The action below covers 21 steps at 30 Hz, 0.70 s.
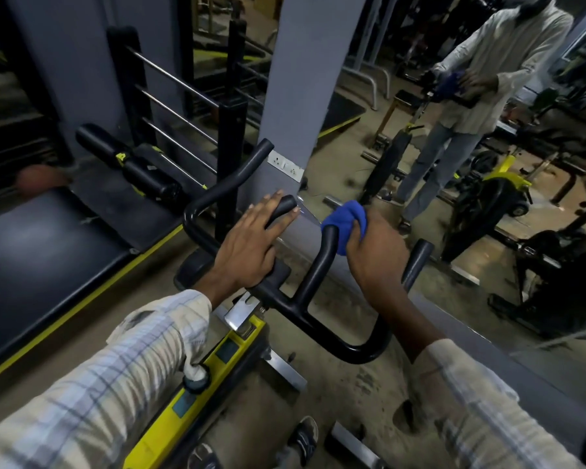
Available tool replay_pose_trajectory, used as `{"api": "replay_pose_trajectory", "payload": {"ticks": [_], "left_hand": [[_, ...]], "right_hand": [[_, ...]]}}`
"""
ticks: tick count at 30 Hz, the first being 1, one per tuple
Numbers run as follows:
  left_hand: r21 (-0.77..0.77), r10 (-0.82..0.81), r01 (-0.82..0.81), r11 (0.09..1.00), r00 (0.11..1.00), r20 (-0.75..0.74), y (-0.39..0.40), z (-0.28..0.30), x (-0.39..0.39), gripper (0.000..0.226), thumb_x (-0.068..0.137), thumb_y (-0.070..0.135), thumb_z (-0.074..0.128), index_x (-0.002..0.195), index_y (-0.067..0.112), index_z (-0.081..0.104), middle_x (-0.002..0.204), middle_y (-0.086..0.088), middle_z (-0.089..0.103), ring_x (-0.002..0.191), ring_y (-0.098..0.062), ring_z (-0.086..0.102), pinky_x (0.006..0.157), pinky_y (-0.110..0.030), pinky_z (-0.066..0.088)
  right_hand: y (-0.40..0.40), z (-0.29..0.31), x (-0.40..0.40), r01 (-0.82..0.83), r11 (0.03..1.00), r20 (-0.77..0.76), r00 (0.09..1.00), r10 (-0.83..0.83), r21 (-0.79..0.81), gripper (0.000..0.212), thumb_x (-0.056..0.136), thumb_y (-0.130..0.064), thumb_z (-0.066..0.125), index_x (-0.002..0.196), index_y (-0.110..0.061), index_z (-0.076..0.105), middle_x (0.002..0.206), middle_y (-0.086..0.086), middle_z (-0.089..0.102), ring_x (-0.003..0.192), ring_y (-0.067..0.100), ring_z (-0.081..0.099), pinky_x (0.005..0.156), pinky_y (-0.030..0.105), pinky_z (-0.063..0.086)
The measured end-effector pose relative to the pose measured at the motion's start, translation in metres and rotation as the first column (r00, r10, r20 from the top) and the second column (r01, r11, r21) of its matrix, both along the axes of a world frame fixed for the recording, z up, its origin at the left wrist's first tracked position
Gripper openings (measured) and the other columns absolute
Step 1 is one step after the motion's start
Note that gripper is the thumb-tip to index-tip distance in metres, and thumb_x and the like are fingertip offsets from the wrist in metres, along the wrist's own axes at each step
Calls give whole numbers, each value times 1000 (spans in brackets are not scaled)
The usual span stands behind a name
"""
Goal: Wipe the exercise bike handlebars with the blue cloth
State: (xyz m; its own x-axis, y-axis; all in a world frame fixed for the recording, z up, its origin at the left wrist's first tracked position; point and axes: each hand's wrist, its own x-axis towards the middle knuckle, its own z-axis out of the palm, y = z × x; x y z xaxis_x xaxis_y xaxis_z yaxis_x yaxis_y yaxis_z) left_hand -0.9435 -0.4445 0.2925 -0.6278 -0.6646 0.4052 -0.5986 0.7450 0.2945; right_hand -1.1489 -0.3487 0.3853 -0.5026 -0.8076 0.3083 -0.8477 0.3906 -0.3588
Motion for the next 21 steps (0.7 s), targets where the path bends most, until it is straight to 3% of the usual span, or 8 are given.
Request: {"api": "replay_pose_trajectory", "payload": {"ticks": [3,6,8,10,12,15,18,21], "left_hand": [[12,7,-7,1000,1000,6,1,-1,-1,88,89,19,53,169,31,18,178,-7,3,164,-33,12,128,-57,25],[21,10,-10,1000,1000,10,1,-1,-1,87,89,20,49,169,31,17,179,-6,2,164,-33,12,127,-58,27],[19,11,-12,1000,1000,11,2,0,-1,91,88,16,54,169,32,16,178,-6,2,164,-33,12,127,-57,27],[19,18,-19,1000,1000,10,3,2,-1,94,86,15,56,169,32,16,178,-6,2,164,-33,13,127,-56,28],[18,23,-24,1000,1000,10,4,3,-1,96,85,13,59,169,32,18,178,-6,3,163,-33,13,127,-55,29],[18,24,-24,1000,1000,19,4,3,-1,98,84,9,63,169,30,19,178,-7,4,163,-34,12,128,-56,29],[19,31,-31,999,999,31,5,3,-3,97,85,7,64,169,28,20,178,-10,5,164,-35,12,127,-59,29],[16,35,-36,999,999,38,6,4,-4,94,86,9,64,169,26,22,178,-11,5,163,-36,12,125,-60,31]], "right_hand": [[19,-12,17,23,998,344,938,-43,63,17,110,-31,51,117,-19,61,99,-1,65,87,17,66,70,27,42],[32,-27,37,9,1000,551,834,-22,28,22,104,-42,60,115,-23,62,93,-3,67,85,18,68,68,31,49],[38,-33,46,-13,1000,506,863,2,18,36,97,-48,66,121,-22,59,99,0,66,86,19,66,74,37,57],[42,-40,51,-26,998,384,923,5,49,56,95,-47,68,139,-17,51,120,5,60,102,22,62,89,43,58],[41,-44,61,-43,997,283,959,23,63,74,100,-39,65,157,-6,33,145,14,47,129,30,50,111,45,47],[28,-47,76,-57,998,293,955,50,14,87,105,-37,60,166,2,11,171,22,23,159,36,23,132,45,22],[12,-52,76,53,996,334,942,-25,-76,79,102,-40,62,159,3,28,157,22,43,147,38,40,124,51,35],[7,-57,76,103,987,335,941,-56,-124,72,102,-39,63,155,0,35,145,18,51,134,34,49,117,45,41]]}}
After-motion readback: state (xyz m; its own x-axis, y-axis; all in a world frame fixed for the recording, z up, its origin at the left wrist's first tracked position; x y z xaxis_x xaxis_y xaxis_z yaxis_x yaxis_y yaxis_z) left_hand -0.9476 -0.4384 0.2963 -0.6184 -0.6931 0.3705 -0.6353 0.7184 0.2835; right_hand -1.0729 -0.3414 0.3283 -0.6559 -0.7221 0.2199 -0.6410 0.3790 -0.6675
